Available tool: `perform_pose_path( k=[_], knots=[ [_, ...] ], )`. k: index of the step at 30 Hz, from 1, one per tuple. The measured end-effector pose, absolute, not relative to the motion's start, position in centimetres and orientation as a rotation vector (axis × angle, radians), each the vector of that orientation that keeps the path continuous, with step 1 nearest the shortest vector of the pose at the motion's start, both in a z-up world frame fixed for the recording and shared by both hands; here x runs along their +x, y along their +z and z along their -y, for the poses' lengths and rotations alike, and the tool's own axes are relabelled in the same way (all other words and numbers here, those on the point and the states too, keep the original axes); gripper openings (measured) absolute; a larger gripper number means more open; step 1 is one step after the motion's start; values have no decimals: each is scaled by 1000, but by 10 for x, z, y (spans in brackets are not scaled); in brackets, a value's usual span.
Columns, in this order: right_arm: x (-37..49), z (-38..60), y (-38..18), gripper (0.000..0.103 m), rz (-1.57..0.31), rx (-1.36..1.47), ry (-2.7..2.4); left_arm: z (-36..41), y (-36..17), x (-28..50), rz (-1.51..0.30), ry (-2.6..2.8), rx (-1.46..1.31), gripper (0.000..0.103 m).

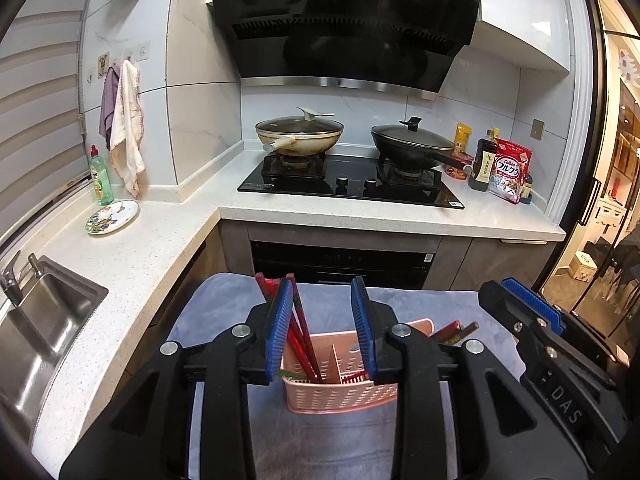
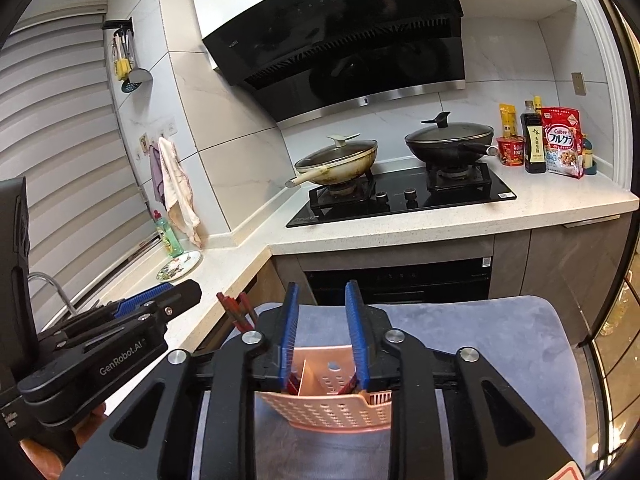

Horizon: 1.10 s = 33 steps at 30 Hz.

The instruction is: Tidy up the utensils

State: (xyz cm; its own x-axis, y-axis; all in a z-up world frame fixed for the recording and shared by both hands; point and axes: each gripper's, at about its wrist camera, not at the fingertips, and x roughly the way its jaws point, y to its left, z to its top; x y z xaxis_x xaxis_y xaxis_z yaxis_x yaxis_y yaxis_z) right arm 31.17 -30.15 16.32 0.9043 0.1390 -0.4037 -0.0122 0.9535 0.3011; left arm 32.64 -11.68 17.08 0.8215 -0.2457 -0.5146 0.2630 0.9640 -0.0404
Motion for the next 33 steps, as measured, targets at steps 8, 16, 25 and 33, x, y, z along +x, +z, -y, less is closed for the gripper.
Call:
perform_pose_path(
  k=[8,16,25,33],
  knots=[
    [271,292,161,25,-456,249,89,109,173,294,-541,-240,51,29],
    [233,283,155,29,-496,226,92,104,169,258,-538,-223,76,39],
    [192,274,143,37,-544,196,88,101,154,219,-553,-225,104,42],
    [161,269,130,37,-582,199,87,93,137,196,-582,-230,103,42]
  ],
)
